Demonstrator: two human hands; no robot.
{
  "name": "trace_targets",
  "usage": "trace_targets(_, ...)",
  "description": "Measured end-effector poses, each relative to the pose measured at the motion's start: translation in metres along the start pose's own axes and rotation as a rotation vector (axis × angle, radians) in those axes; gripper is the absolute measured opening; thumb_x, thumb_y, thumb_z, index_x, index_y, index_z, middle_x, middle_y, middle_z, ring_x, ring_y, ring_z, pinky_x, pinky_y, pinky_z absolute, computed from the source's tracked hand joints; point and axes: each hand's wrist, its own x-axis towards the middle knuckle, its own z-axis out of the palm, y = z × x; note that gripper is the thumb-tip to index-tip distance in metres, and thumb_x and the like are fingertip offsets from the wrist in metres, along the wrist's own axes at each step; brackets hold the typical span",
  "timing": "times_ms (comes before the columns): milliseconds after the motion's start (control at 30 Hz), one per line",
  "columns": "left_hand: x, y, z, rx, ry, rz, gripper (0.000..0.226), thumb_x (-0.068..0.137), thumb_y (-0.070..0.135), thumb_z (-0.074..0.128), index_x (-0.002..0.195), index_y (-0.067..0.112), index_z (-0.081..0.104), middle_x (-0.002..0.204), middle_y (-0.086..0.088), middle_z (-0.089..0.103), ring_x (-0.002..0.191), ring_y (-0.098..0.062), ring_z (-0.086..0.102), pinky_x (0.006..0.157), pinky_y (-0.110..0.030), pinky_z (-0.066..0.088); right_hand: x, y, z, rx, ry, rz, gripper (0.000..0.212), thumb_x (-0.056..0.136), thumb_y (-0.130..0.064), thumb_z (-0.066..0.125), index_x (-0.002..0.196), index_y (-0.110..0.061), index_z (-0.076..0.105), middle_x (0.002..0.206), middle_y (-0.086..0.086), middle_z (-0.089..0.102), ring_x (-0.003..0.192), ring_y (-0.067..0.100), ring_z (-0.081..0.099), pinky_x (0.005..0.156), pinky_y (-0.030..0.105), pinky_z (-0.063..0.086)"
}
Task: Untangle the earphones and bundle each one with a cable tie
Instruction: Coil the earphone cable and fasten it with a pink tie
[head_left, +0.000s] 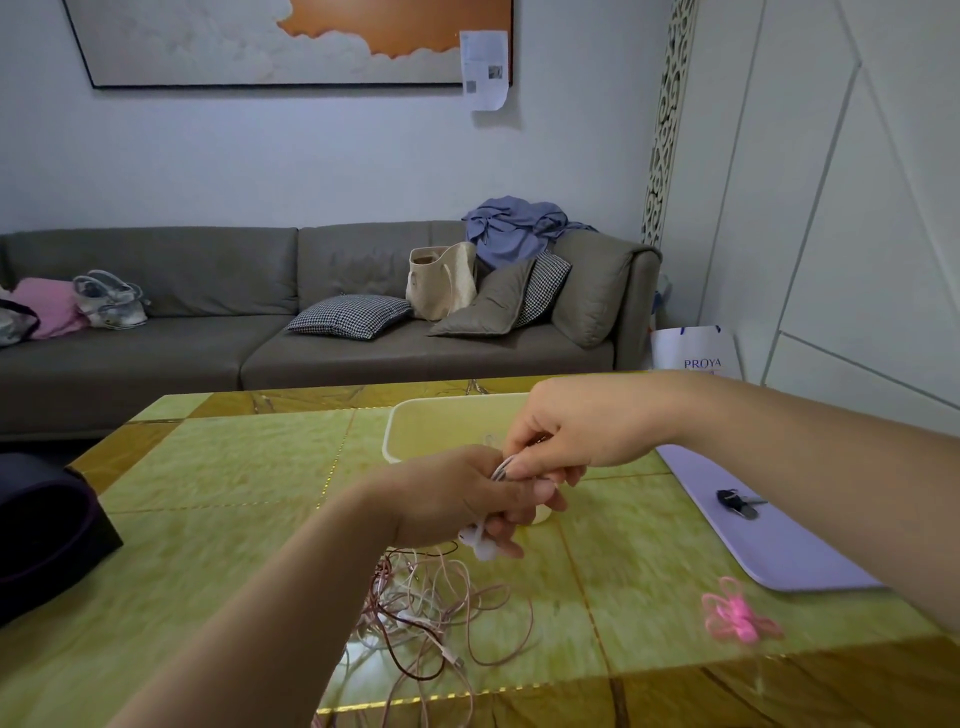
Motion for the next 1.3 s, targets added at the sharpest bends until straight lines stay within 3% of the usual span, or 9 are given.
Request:
trace_targets(200,0.001,-0.012,0.007,0.376,0.31,0.035,0.04,0.092,0.043,0.051,0.097,0.005,0.063,0.067,0.004,0.049,0.05,-0.009,0.044,0.052,-0.023,0.041,-0.006,0.024,0.02,0.339,0.139,0.002,0.021,0.093,-0.024,0.058,0.098,-0.01,0.074,0.077,0.002,0.065,0.065,0.006,0.055,0.062,0.017,0.048)
trace_targets(333,0.0,-0.013,0.012,0.037,0.258,0.104,0.048,0.087,0.052,0.038,0.094,0.011,0.062,0.064,0.008,0.043,0.048,-0.005,0.035,0.051,-0.02,0.036,-0.007,0.034,0.035,0.668,0.241,0.038,0.015,0.089,-0.017,0.062,0.1,-0.012,0.072,0.067,0.001,0.06,0.062,0.009,0.052,0.059,0.018,0.047)
trace_targets(433,-0.001,-0.018,0.013,-0.287,0.14,0.067,0.036,0.097,0.036,0.035,0.103,0.01,0.059,0.067,0.007,0.046,0.05,-0.004,0.032,0.058,-0.022,0.036,-0.01,0.039,0.042,0.853,0.265,0.067,0.014,0.089,-0.012,0.061,0.097,-0.012,0.072,0.057,-0.003,0.056,0.056,0.008,0.049,0.055,0.017,0.045)
trace_targets(600,-0.003,-0.028,0.021,-0.394,0.054,0.031,0.021,0.093,0.019,0.042,0.096,0.005,0.058,0.076,0.001,0.053,0.055,-0.005,0.039,0.056,-0.019,0.037,-0.013,0.044,0.064,1.0,0.345,0.119,0.019,0.088,-0.009,0.061,0.1,0.003,0.069,0.053,-0.003,0.056,0.052,0.007,0.049,0.05,0.016,0.042)
trace_targets(667,-0.003,-0.035,0.025,-0.282,0.11,-0.007,0.021,0.095,0.016,0.044,0.089,0.006,0.061,0.07,0.003,0.056,0.054,-0.005,0.041,0.052,-0.016,0.038,-0.014,0.045,0.075,1.001,0.372,0.13,0.011,0.087,-0.008,0.062,0.092,-0.003,0.07,0.056,-0.002,0.059,0.051,0.007,0.051,0.05,0.015,0.044)
trace_targets(867,0.004,-0.061,0.045,0.601,0.255,-0.155,0.03,0.098,0.035,0.045,0.084,0.018,0.065,0.064,0.005,0.051,0.055,-0.008,0.043,0.051,-0.019,0.034,-0.013,0.054,0.123,0.985,0.38,0.188,0.01,0.086,-0.004,0.063,0.086,-0.011,0.071,0.07,0.002,0.067,0.056,0.006,0.06,0.056,0.015,0.05)
trace_targets(1000,0.01,-0.07,0.067,0.975,0.236,-0.13,0.034,0.102,0.028,0.036,0.101,0.006,0.063,0.091,-0.006,0.062,0.079,-0.018,0.053,0.058,-0.023,0.028,-0.015,0.062,0.144,0.945,0.389,0.21,0.011,0.087,-0.005,0.063,0.086,-0.012,0.071,0.077,0.007,0.067,0.061,0.011,0.058,0.056,0.016,0.05)
trace_targets(1100,0.018,-0.081,0.078,1.157,0.175,-0.137,0.032,0.103,0.024,0.034,0.11,0.004,0.057,0.11,-0.012,0.061,0.101,-0.028,0.057,0.071,-0.024,0.034,-0.018,0.069,0.156,0.878,0.377,0.224,0.009,0.088,-0.008,0.063,0.088,-0.011,0.071,0.081,0.01,0.067,0.064,0.011,0.057,0.058,0.016,0.05)
trace_targets(1300,0.038,-0.099,0.09,1.139,0.294,-0.183,0.031,0.094,0.002,0.041,0.118,0.016,0.056,0.119,-0.004,0.058,0.104,-0.025,0.059,0.082,-0.03,0.047,-0.022,0.084,0.18,0.979,0.519,0.257,0.011,0.089,-0.007,0.061,0.095,-0.007,0.07,0.077,0.005,0.065,0.057,0.007,0.054,0.06,0.017,0.049)
